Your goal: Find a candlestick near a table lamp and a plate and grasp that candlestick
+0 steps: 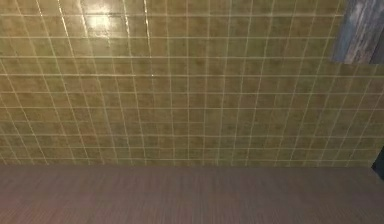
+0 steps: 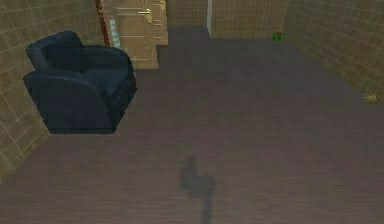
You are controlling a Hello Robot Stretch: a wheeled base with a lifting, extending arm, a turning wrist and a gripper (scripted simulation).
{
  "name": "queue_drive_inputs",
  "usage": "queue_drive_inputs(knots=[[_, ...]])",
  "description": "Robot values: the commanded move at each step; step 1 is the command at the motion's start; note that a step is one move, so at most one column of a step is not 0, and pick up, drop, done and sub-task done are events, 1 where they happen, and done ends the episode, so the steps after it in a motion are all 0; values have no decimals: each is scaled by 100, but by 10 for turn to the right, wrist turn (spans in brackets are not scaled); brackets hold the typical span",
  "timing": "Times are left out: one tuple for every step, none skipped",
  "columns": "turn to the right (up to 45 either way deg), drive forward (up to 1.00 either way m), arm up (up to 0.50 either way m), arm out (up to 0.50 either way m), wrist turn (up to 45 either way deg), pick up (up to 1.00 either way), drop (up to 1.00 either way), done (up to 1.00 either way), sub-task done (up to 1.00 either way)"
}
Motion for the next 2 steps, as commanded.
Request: queue_drive_inputs(knots=[[450,0,0,0,0,0,0,0,0],[450,0,0,0,0,0,0,0,0]])
